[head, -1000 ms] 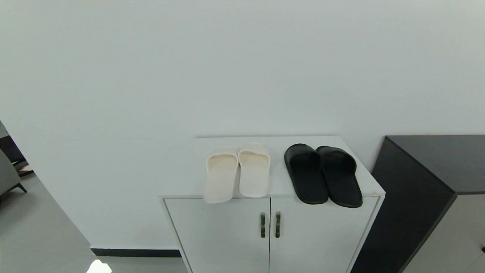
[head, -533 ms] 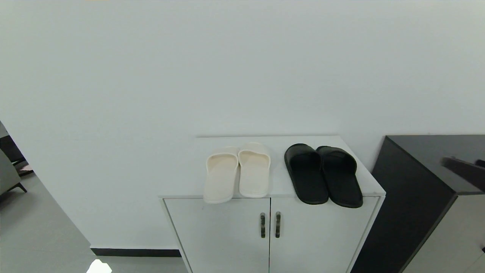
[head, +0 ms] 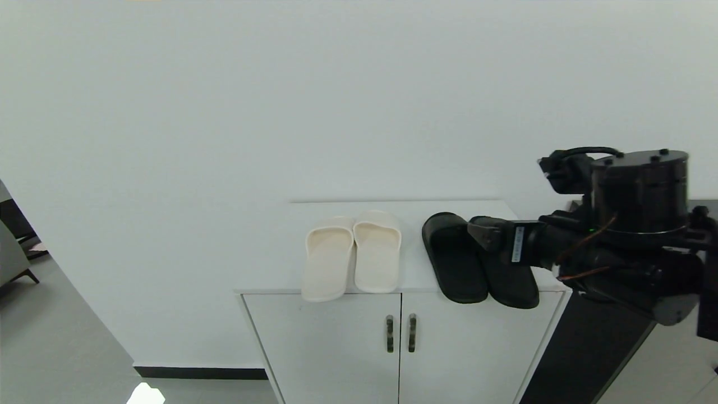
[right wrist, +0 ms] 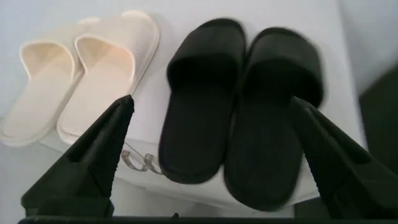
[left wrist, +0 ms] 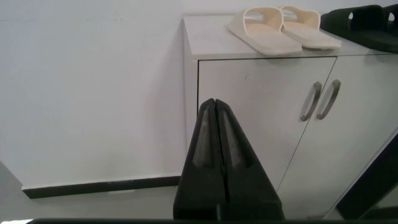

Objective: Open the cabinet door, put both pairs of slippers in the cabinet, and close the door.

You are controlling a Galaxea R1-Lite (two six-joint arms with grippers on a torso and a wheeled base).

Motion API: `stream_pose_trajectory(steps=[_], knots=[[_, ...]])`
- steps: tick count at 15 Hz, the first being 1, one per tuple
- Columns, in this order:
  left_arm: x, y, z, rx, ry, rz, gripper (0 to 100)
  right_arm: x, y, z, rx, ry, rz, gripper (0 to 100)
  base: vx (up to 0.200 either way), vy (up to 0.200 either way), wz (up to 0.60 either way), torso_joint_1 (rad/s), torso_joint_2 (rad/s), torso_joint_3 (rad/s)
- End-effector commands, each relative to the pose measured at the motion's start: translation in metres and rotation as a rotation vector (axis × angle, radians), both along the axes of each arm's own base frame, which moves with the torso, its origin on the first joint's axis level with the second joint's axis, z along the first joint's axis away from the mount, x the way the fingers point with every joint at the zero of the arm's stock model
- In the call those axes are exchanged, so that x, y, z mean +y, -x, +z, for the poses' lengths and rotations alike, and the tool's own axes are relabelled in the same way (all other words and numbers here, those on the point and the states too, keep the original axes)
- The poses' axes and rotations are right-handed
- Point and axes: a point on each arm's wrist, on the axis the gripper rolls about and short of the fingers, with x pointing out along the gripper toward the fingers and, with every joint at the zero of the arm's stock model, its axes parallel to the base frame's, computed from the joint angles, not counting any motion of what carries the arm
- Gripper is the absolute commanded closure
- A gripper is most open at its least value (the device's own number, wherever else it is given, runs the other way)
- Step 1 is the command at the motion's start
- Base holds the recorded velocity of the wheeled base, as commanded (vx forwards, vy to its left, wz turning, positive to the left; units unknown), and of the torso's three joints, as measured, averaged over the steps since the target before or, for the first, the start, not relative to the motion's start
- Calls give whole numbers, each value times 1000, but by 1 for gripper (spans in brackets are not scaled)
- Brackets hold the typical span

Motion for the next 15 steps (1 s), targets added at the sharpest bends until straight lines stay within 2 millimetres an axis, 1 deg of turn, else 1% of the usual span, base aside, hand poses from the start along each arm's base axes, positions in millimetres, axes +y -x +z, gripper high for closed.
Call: stream_pose_trajectory(steps=[1,4,5,6,7,9,12,15], knots=[[0,0,0,0,0,1,100,19,-30,-28,50,48,-17,0,0,0,0,0,0,0],[0,0,0,1,0,1,100,20,-50,-45,46,87,-61,0,0,0,0,0,0,0],[0,0,0,0,0,1,100,21,-53,-48,43,89,-63,0,0,0,0,0,0,0],[0,0,0,1,0,1,100,20,-61,-57,43,102,-75,0,0,0,0,0,0,0],[0,0,0,0,0,3,100,20,-65,-60,45,105,-85,0,0,0,0,0,0,0],[0,0,0,1,0,1,100,19,-79,-72,46,117,-138,0,0,0,0,0,0,0],[0,0,0,1,2,1,100,22,-91,-82,41,111,-148,0,0,0,0,0,0,0],[0,0,0,0,2,1,100,26,-100,-84,36,105,-152,0,0,0,0,0,0,0]])
